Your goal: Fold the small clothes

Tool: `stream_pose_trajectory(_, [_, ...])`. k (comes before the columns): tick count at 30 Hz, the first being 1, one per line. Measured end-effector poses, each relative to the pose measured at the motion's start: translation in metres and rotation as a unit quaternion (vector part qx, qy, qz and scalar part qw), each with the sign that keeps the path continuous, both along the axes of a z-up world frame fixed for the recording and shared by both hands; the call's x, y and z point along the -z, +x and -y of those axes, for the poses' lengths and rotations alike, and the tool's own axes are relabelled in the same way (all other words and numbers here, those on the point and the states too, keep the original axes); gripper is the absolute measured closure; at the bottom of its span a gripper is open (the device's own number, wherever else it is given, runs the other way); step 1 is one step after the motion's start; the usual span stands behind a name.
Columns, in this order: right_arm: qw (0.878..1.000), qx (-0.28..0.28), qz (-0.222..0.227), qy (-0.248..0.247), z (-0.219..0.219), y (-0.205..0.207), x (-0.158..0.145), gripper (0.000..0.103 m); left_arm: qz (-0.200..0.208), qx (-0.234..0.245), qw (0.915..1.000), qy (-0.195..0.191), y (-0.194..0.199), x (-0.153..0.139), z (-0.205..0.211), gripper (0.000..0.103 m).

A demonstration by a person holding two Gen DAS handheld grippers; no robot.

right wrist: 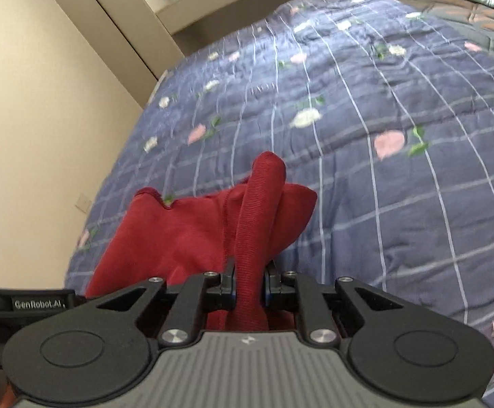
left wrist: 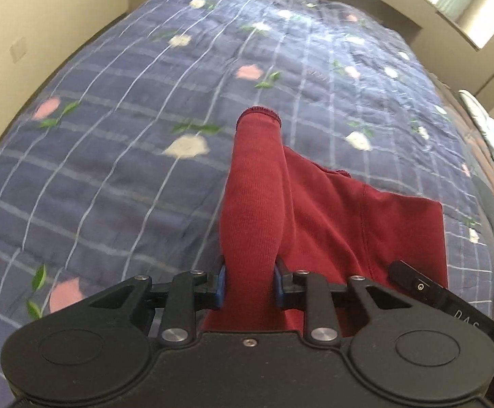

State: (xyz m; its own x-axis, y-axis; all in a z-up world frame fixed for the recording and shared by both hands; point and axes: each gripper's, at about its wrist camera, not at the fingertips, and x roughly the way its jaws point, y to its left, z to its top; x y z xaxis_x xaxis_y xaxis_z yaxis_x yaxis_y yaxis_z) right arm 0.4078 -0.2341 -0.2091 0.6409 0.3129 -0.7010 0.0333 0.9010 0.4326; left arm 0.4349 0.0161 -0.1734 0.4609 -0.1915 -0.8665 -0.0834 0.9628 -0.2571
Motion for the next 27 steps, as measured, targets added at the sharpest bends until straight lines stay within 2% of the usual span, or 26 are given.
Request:
stream_pose_trajectory(6, [0.999,0.017,-0.026,0.006,0.008,-0.009,0.015,0.086,-0.029,-0.015,0.9994,-0.013,-0.015,0.032,-0.011,0.074])
stream_pose_trajectory(10, [0.999,0.029,-0.031,0.004,0.013,-0.009,0.016,0.08,-0.025,-0.014,0.9996,-0.009,-0.018,0.035,-0.01,0.071])
stream_pose_trajectory(15, [0.999,0.039,-0.035,-0.006,0.017,-0.016,0.015,0.077,-0.031,-0.01,0.9995,0.002,-0.015,0.036,-0.007,0.067])
stream_pose_trajectory(19, [0.998,0.05,-0.039,-0.022,0.021,-0.021,0.015,0.067,-0.032,-0.007,0.9994,0.012,-0.017,0.035,-0.005,0.064])
stream_pose_trajectory(21, [0.997,0.054,-0.045,-0.028,0.023,-0.023,0.016,0.063,-0.033,-0.005,0.9993,0.016,-0.018,0.036,-0.004,0.057])
stream_pose_trajectory(23, [0.996,0.06,-0.053,-0.03,0.027,-0.026,0.018,0.048,-0.034,-0.004,0.9992,0.019,-0.018,0.036,-0.003,0.051])
stream_pose_trajectory(27, [0.995,0.072,-0.054,-0.038,0.033,-0.035,0.016,0.036,-0.035,-0.004,0.999,0.028,-0.02,0.035,-0.002,0.038])
